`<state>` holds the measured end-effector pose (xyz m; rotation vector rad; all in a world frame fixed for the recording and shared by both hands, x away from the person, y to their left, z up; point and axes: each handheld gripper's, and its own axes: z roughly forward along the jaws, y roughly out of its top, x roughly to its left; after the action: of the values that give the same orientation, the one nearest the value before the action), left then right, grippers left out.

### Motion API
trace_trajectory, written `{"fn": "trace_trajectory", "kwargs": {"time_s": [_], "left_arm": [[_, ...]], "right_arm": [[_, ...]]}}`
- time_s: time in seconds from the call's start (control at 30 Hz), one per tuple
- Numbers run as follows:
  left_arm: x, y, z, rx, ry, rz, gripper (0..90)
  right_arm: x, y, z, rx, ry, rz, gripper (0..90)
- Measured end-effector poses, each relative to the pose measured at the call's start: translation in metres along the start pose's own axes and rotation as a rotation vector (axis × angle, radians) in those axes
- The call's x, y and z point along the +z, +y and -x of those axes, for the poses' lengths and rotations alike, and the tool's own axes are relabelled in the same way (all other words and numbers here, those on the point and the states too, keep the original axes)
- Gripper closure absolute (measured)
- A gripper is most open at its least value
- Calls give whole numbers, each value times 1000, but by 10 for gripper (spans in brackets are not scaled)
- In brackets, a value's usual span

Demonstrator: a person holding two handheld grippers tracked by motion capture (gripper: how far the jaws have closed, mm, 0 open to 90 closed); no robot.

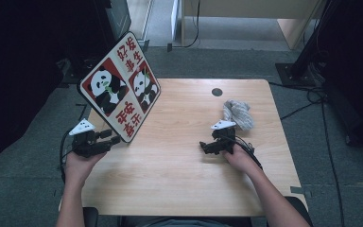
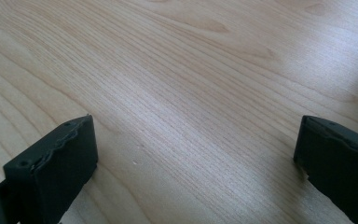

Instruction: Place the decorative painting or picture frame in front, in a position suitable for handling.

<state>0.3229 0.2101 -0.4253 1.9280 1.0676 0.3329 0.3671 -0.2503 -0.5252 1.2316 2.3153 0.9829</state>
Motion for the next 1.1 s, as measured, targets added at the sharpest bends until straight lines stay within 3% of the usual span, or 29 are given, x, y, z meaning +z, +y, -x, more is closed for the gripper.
{"fn": "trace_trajectory", "kwargs": {"time_s": [0.13,0.2,0.3,0.47,0.93,1.1], "left_arm": [[-5,5,-6,-9,20,5,464],[-7,6,-12,-16,21,3,512],[-9,10,-17,-15,53,-4,486],[-11,26,-24,-30,70,-19,480],[-23,66,-40,-45,45,17,508],[-26,86,-41,-3,70,15,498]], "right_arm": [[0,0,0,0,0,0,0],[0,0,0,0,0,0,0],[0,0,0,-1,0,0,0],[0,0,0,-1,0,0,0],[0,0,0,0,0,2,0],[0,0,0,-1,0,2,0]]}}
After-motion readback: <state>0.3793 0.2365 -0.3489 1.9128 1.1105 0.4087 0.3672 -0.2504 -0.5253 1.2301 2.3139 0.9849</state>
